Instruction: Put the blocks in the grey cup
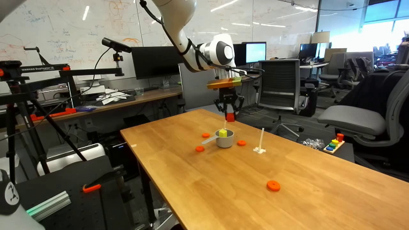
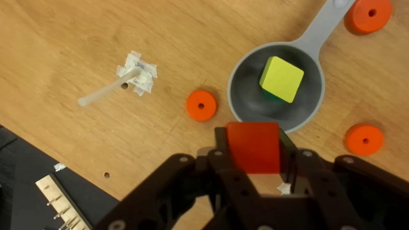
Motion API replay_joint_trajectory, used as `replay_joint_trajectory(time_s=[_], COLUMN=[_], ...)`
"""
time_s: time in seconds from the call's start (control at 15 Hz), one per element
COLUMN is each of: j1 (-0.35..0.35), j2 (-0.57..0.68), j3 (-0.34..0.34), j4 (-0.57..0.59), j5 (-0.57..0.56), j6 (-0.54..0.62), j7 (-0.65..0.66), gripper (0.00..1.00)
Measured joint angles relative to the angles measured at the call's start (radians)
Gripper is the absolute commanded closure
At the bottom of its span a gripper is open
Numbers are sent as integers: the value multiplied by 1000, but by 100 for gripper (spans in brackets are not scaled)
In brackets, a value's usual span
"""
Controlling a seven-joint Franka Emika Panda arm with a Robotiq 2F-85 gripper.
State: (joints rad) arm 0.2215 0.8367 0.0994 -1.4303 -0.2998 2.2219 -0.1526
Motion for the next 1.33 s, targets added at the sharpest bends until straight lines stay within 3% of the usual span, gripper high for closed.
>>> replay_joint_trajectory(time_s=[0.8,0.87,1.0,1.07,1.2,1.33], j1=[-1,-2,-6,-9,-16,-25], j2=[68,73,85,89,99,106], j3=[18,18,18,18,18,18], j4=[51,51,50,49,48,47], j5=[42,43,47,50,57,69], j6=[13,13,13,13,12,12], j7=[-1,-1,-2,-2,-2,-3], gripper=[87,82,86,37,32,16])
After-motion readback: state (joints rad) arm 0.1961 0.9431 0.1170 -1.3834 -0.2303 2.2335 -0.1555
